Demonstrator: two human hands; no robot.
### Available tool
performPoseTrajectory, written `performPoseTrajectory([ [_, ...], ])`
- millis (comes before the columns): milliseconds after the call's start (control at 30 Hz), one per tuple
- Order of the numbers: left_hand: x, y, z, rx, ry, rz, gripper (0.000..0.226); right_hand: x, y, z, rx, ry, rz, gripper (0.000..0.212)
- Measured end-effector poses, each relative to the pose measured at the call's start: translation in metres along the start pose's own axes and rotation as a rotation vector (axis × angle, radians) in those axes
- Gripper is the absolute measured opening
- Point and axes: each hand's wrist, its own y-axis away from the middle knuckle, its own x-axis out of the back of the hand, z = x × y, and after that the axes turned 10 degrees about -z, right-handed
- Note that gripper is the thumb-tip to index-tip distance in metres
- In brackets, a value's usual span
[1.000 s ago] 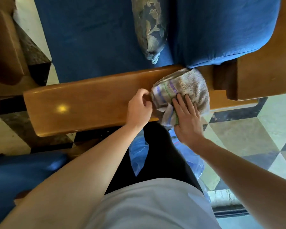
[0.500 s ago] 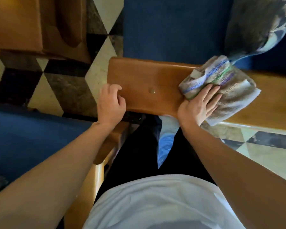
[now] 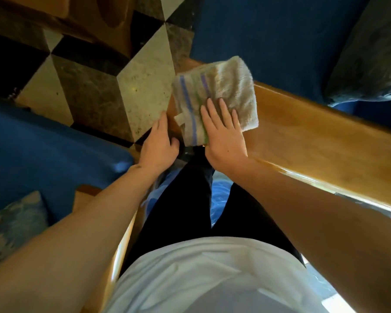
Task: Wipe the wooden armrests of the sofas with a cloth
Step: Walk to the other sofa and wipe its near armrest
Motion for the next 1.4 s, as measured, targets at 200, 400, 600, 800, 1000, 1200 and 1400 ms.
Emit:
performPoseTrajectory([
  [200,-0.009,0.007,0.025,0.036,-0.157,0.049,0.078,0.029,0.012,0.081,0.454,0.154,-0.256,0.079],
  [400,-0.029,0.012,0.084,-0.261,-0.270,0.125,0.074,0.035,0.057,0.139,0.482,0.113,-0.290,0.068],
  [600,-0.083,0.004,0.152,-0.369,-0.321,0.057,0.072,0.024,0.151,0.219,0.327,0.076,-0.286,0.085],
  [800,-0.143,0.018,0.214,-0.452,-0.544,-0.092,0.068,0.004,0.264,0.299,-0.021,-0.061,-0.140,0.100],
  [1000,-0.172,0.033,0.235,-0.442,-0.611,-0.122,0.067,-0.026,0.321,0.309,-0.402,-0.279,0.105,0.078],
  [1200,-0.169,0.030,0.223,-0.454,-0.521,-0.107,0.066,-0.014,0.223,0.195,-1.124,-0.894,0.506,0.081],
  [1400,-0.132,0.022,0.202,-0.316,-0.250,-0.016,0.065,0.033,0.106,0.124,-1.418,-1.231,0.582,0.079],
])
